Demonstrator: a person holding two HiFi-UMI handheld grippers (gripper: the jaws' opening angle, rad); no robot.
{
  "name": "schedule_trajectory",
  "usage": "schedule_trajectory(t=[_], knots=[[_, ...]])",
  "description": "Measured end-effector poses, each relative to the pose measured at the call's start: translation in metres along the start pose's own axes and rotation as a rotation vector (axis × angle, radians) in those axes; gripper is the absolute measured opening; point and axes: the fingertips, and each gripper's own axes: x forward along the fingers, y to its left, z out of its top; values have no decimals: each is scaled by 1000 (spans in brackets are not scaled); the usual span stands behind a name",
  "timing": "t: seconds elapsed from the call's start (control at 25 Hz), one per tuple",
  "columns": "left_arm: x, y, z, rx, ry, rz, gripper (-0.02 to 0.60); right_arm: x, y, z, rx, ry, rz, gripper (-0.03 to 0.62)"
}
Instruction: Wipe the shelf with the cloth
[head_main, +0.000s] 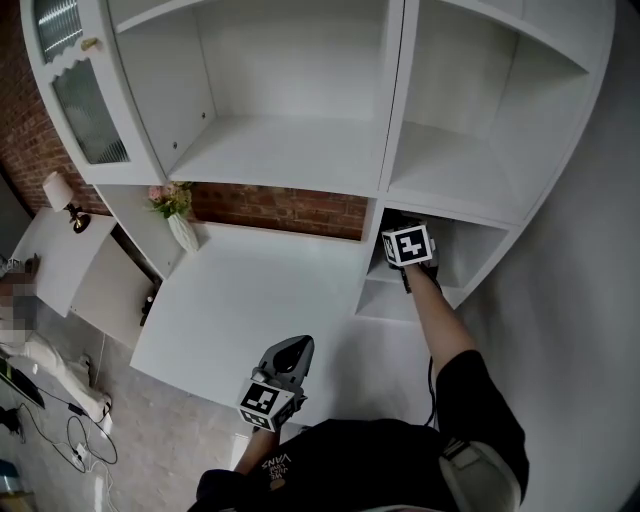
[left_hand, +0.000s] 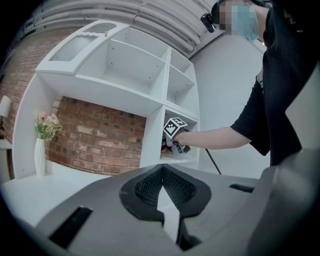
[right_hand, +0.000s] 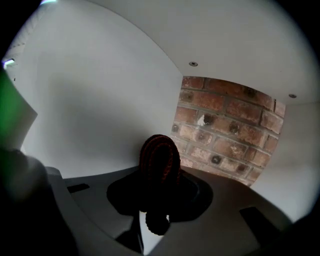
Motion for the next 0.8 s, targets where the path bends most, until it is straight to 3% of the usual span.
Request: schedule_trajectory(t=[0.36,0.64,0.8], knots=[[3,-3,2,3,-1,-22,8,4,-10,-16,-19,40,-28,89],[11,-7,2,4,-3,-61,8,-11,-45,-38,-19,90,-119,89],[13,-10,1,0,-1,-92,8,-29,-66,-45,-68,135,-219,89]])
